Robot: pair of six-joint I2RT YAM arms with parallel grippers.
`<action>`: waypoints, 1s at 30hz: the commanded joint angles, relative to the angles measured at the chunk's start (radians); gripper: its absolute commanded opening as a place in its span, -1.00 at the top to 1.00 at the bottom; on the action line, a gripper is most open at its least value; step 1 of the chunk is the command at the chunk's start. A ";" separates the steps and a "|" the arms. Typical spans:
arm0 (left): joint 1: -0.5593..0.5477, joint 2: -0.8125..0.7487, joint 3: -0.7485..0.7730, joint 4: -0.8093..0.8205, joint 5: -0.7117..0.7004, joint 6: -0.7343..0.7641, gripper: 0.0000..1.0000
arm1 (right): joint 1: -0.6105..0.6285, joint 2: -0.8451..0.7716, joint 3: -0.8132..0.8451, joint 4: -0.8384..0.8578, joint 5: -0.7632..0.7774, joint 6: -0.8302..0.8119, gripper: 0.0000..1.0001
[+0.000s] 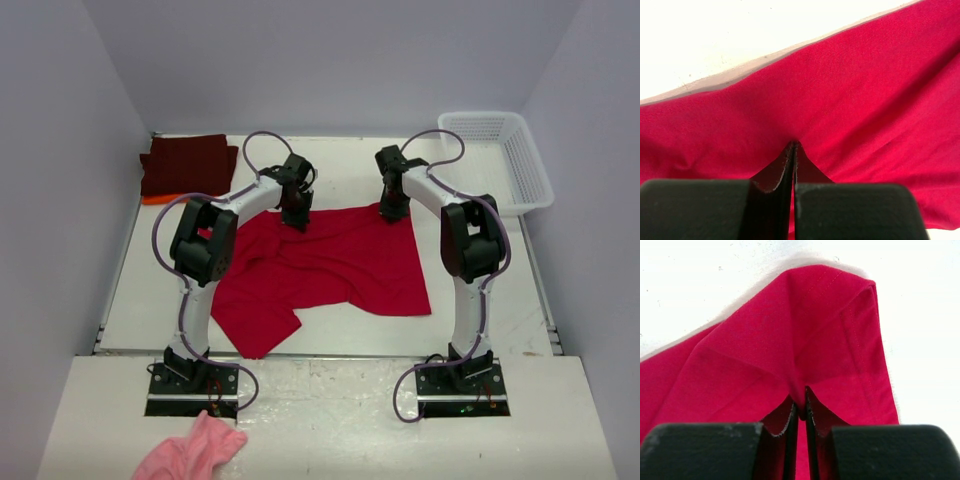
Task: Fold and stack the t-shirts
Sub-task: Fold the flattened tshirt in 1/3 of the way
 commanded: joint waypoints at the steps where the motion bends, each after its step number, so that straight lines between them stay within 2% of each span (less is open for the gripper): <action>1: 0.006 -0.024 -0.015 -0.003 0.017 0.013 1.00 | 0.004 -0.007 0.042 0.008 0.035 0.002 0.87; 3: 0.006 -0.024 -0.016 -0.001 0.017 0.013 1.00 | 0.005 -0.001 0.052 -0.001 0.039 0.001 1.00; 14: 0.014 -0.012 -0.045 -0.001 -0.023 -0.037 1.00 | 0.015 -0.129 -0.022 -0.027 0.127 -0.001 1.00; 25: 0.032 -0.006 -0.111 0.023 -0.008 -0.074 1.00 | 0.005 -0.166 -0.036 -0.139 0.270 -0.027 1.00; 30: 0.035 -0.023 -0.127 0.024 -0.011 -0.073 1.00 | 0.002 -0.157 -0.051 -0.178 0.287 -0.042 1.00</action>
